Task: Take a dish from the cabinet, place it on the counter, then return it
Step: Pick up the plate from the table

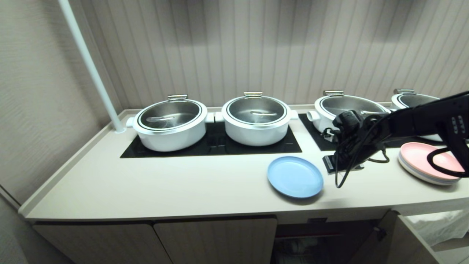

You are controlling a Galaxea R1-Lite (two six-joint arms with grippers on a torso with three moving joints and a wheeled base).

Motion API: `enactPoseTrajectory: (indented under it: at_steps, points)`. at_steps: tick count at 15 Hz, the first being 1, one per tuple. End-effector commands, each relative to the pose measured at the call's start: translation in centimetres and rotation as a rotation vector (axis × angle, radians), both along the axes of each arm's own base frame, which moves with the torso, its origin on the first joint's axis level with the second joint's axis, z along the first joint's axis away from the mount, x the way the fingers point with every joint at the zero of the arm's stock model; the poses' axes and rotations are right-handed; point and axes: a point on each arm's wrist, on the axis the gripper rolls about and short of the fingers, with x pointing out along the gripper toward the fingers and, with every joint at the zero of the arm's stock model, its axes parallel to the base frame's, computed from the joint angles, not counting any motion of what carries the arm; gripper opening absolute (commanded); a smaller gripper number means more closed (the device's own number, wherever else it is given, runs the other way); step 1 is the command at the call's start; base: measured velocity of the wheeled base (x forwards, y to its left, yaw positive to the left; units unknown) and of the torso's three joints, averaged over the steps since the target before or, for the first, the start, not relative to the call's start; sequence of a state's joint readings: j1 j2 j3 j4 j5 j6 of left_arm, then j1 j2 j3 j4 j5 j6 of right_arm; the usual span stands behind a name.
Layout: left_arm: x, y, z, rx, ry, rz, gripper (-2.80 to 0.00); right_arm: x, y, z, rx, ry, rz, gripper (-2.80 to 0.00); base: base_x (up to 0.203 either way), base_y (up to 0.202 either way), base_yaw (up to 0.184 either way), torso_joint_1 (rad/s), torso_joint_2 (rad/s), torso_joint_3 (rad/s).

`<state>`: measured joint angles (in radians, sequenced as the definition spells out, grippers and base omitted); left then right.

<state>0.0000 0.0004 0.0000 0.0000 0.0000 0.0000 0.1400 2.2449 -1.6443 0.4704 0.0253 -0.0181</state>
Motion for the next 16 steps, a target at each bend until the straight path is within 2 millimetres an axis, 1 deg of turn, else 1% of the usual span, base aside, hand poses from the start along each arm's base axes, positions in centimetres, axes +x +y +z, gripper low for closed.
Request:
enactPoseTrajectory:
  at_steps: [1, 5, 6, 7, 16]
  points:
    - [0.0, 0.0, 0.0, 0.0, 0.0, 0.001, -2.8, 0.15, 0.07, -0.32, 0.0, 0.006, 0.002, -2.8, 0.0, 0.0, 0.0, 0.0, 0.0, 0.0]
    - [0.0, 0.0, 0.0, 0.0, 0.0, 0.0, -2.8, 0.12, 0.2, -0.32, 0.0, 0.007, 0.003, -2.8, 0.0, 0.0, 0.0, 0.0, 0.0, 0.0]
    - [0.0, 0.0, 0.0, 0.0, 0.0, 0.0, -2.8, 0.11, 0.26, -0.32, 0.0, 0.007, 0.005, -1.0, 0.0, 0.0, 0.0, 0.0, 0.0, 0.0]
    - [0.0, 0.0, 0.0, 0.0, 0.0, 0.001, -2.8, 0.1, 0.26, -0.26, 0.001, 0.006, 0.004, 0.0, 0.0, 0.0, 0.0, 0.0, 0.0, 0.0]
    - [0.0, 0.0, 0.0, 0.0, 0.0, 0.001, -2.8, 0.07, 0.39, -0.46, 0.011, 0.014, -0.017, 0.0, 0.0, 0.0, 0.0, 0.0, 0.0, 0.0]
